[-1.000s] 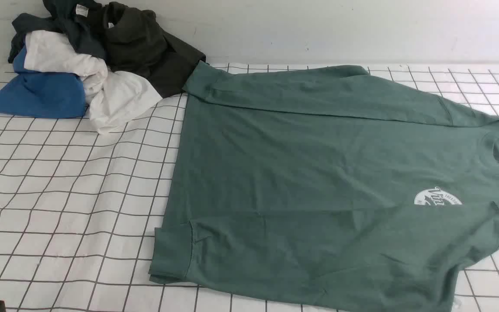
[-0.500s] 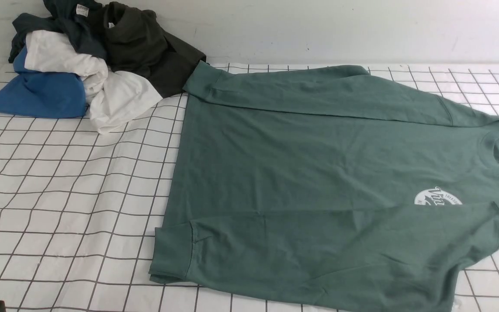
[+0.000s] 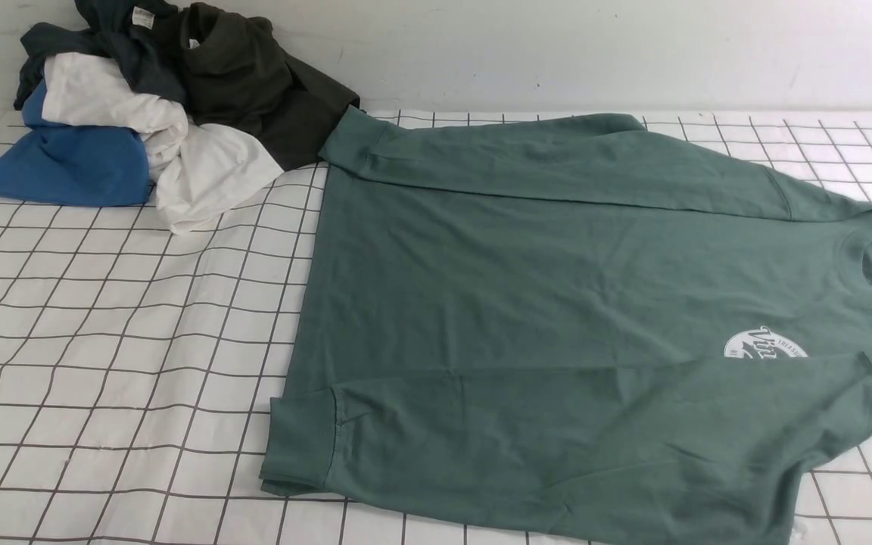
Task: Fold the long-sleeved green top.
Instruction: Use the left arm to clamp the cuff closest to it
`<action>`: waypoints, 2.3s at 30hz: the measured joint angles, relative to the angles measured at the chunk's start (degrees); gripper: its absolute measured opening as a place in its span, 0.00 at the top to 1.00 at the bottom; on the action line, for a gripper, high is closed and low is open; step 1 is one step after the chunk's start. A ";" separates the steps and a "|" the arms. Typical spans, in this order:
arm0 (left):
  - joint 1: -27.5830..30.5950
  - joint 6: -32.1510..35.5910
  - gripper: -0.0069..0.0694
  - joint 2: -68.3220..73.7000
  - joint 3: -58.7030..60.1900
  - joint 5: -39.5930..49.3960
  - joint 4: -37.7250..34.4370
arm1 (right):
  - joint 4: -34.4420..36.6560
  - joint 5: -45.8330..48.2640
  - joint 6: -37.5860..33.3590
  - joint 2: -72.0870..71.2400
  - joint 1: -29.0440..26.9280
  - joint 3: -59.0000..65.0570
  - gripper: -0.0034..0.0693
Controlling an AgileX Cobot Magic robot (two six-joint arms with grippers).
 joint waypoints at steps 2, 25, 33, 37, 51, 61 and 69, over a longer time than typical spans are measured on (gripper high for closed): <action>0.00 0.00 0.92 0.00 0.00 -8.51 0.00 | -0.77 -5.76 0.02 0.00 0.00 0.05 0.97; 0.00 -12.29 0.92 16.83 -24.23 -33.31 -9.63 | -0.80 -41.09 18.89 5.97 0.00 -15.99 0.97; -0.41 -4.70 0.92 47.72 -41.11 4.36 -8.74 | -3.96 -1.09 16.86 26.41 0.45 -26.43 0.97; -2.03 -2.07 0.92 60.58 -46.63 22.09 -9.53 | 0.97 15.14 13.81 37.97 1.51 -30.55 0.97; -13.03 6.04 0.48 93.34 -53.51 21.98 -13.90 | 24.74 24.25 -16.69 72.69 11.34 -46.48 0.97; -13.09 5.61 0.63 105.63 -59.84 21.29 -13.90 | 33.22 30.57 -18.23 82.39 11.34 -52.23 0.97; -13.20 6.53 0.88 102.23 -61.01 24.57 -13.71 | 33.37 31.04 -19.17 82.33 11.34 -52.59 0.97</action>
